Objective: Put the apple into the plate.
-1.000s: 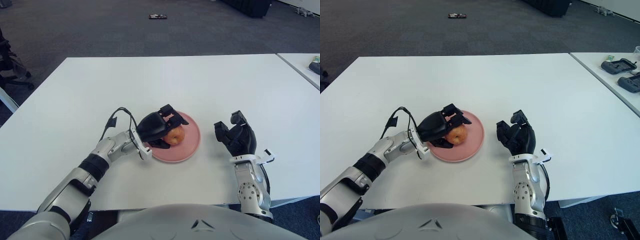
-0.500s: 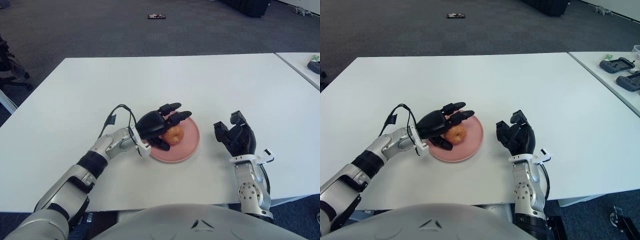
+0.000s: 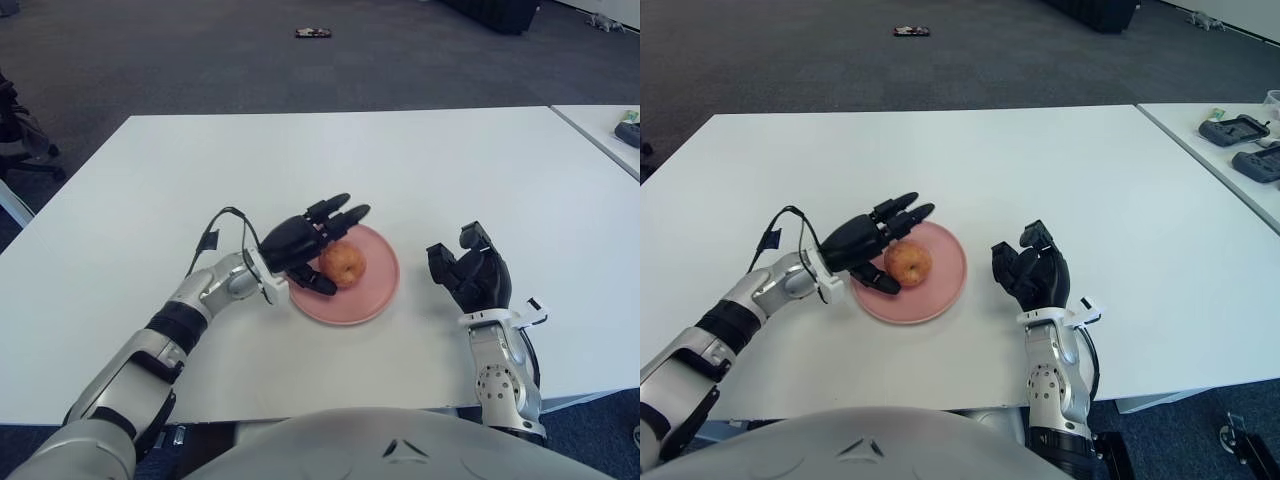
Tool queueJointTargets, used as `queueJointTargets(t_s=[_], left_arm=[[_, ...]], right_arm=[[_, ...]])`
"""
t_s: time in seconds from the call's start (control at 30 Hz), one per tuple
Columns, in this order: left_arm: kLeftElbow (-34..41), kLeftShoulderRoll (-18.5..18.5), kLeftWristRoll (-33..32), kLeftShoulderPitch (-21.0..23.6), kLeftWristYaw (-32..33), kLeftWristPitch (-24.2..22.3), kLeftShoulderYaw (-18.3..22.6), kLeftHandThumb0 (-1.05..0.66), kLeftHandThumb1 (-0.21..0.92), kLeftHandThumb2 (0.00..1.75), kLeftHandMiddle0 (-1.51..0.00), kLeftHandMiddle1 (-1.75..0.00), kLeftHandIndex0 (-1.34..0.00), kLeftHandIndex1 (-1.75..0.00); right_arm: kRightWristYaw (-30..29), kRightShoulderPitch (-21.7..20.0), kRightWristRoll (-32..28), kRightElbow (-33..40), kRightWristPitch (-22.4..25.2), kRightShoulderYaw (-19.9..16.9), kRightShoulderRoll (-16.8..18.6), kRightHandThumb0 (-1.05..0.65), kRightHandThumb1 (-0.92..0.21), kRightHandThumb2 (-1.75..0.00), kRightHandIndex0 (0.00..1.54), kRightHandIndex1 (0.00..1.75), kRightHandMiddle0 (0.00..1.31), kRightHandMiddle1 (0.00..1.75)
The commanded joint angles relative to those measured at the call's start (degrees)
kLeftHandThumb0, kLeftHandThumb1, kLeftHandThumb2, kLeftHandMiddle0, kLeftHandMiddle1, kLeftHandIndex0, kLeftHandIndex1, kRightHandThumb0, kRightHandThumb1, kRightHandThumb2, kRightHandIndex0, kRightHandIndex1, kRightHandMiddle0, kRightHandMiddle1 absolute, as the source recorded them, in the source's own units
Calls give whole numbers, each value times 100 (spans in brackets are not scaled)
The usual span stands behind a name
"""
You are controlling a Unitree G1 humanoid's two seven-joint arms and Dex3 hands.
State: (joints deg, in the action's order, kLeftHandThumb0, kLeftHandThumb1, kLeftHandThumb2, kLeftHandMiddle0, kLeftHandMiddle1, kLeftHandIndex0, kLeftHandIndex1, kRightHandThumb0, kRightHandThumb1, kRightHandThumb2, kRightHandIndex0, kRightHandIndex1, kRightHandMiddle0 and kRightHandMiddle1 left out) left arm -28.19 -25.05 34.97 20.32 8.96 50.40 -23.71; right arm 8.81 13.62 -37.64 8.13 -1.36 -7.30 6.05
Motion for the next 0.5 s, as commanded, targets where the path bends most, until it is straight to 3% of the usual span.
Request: queueJointTargets(t_s=[0.0, 0.2, 0.4, 0.47], left_arm=[[7, 36, -310, -43, -90, -3, 198, -103, 78, 41, 0, 0, 0, 0], [-41, 169, -1167, -213, -357, 109, 448, -103, 78, 41, 0, 0, 0, 0], [-190, 221, -2106, -503, -598, -68, 989, -104, 80, 42, 0, 0, 0, 0], [106, 409, -2590, -772, -703, -440, 1184, -105, 81, 42, 0, 0, 0, 0]], right_arm=[[-42, -103, -33, 80, -30, -14, 243, -56, -14, -154, 132, 175, 76, 175], [-45, -117, -51, 70, -19, -22, 245, -56, -14, -154, 131, 175, 77, 175], [-8, -141, -46, 43, -22, -28, 216, -56, -13, -155, 132, 175, 77, 175], [-12, -145, -43, 51, -6, -27, 201, -56, -13, -155, 132, 175, 77, 175]])
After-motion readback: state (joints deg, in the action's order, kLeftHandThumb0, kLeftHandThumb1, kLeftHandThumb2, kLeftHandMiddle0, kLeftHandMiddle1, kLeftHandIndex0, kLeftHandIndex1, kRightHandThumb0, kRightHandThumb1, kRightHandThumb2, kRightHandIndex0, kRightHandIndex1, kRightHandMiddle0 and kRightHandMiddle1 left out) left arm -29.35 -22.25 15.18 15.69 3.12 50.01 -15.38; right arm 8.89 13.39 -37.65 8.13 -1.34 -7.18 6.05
